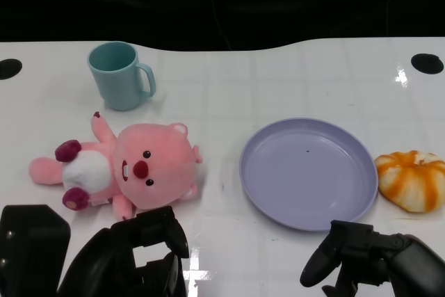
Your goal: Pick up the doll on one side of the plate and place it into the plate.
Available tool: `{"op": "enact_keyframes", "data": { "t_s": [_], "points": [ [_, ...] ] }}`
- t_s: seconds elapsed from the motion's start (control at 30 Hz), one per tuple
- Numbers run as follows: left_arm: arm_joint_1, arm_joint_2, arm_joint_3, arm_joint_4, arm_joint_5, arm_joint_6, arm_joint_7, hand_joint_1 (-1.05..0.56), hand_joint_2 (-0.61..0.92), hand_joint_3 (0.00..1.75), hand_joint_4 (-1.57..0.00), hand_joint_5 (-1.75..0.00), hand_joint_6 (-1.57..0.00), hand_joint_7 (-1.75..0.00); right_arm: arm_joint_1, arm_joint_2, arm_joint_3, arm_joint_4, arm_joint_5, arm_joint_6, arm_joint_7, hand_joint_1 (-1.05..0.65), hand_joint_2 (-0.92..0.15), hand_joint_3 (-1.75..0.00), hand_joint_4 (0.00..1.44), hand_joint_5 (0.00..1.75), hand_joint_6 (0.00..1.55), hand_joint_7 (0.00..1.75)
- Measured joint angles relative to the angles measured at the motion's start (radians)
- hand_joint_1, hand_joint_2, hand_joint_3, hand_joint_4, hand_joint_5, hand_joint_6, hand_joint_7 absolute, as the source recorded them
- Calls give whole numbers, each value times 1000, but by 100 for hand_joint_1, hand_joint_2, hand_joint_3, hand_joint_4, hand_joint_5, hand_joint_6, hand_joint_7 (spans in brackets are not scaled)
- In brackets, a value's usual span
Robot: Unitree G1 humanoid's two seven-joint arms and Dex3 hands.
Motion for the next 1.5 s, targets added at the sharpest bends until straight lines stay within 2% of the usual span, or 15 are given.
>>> {"op": "enact_keyframes", "data": {
  "t_s": [0.47,0.6,0.63,0.8,0.9,0.93,0.97,1.03,1.1,1.13,1.17,1.23,1.33,1.5],
  "points": [
    [0,-1,11,9,-4,-3,0,-17,35,148,-89,-175,-72,-174,-1,0,0,0,0,0,0,-11,-66,-88,63,158,59,123],
    [0,-25,32,19,-23,-24,-1,-14,42,142,-80,-173,-74,-147,-2,0,0,0,0,0,0,-11,-66,-89,63,157,59,122],
    [0,-29,36,23,-27,-36,-2,-14,41,143,-78,-167,-75,-133,-2,0,0,1,0,0,0,-11,-66,-89,63,157,59,122],
    [0,-54,52,28,-36,-91,-3,-20,38,137,-73,-149,-72,-107,-3,0,1,2,0,0,0,-10,-66,-90,63,157,59,123],
    [0,-62,67,34,-41,-143,-16,-26,48,106,-68,-137,-70,-90,-4,1,1,3,0,0,0,-12,-66,-90,63,158,59,122],
    [0,-63,67,37,-39,-167,-22,-30,56,86,-65,-130,-70,-80,-5,1,1,3,0,0,0,-12,-66,-90,63,158,59,122],
    [1,-63,68,39,-32,-195,-26,-32,61,75,-64,-127,-70,-74,-6,1,2,4,0,0,0,-12,-66,-90,63,158,59,122],
    [3,-63,68,42,-10,-238,-26,-35,69,59,-60,-119,-70,-63,-7,2,3,5,0,0,0,-12,-66,-90,63,158,59,123],
    [10,-62,68,45,0,-262,-26,-36,72,53,-59,-116,-71,-58,-8,2,5,5,-1,0,0,-12,-66,-90,63,158,59,123],
    [13,-62,68,47,5,-272,-26,-40,79,40,-51,-107,-64,-48,-9,2,5,5,-1,0,-1,-12,-66,-90,63,158,59,123],
    [14,-60,69,48,13,-289,-27,-42,85,28,-49,-103,-63,-41,-10,2,6,5,-2,0,-1,-12,-66,-90,63,158,59,122],
    [13,-45,70,52,53,-349,-49,-48,91,19,-34,-94,-52,-29,-13,2,7,6,-3,0,-2,-12,-65,-90,63,158,59,122],
    [2,1,73,66,135,-450,-77,-56,92,16,-19,-87,-41,-20,-15,2,8,6,-4,0,-2,-13,-65,-89,64,158,60,122],
    [-34,60,85,93,228,-548,-99,-61,92,14,-10,-84,-34,-14,-19,4,9,6,-4,0,-3,-13,-65,-90,64,158,60,121]
  ]
}}
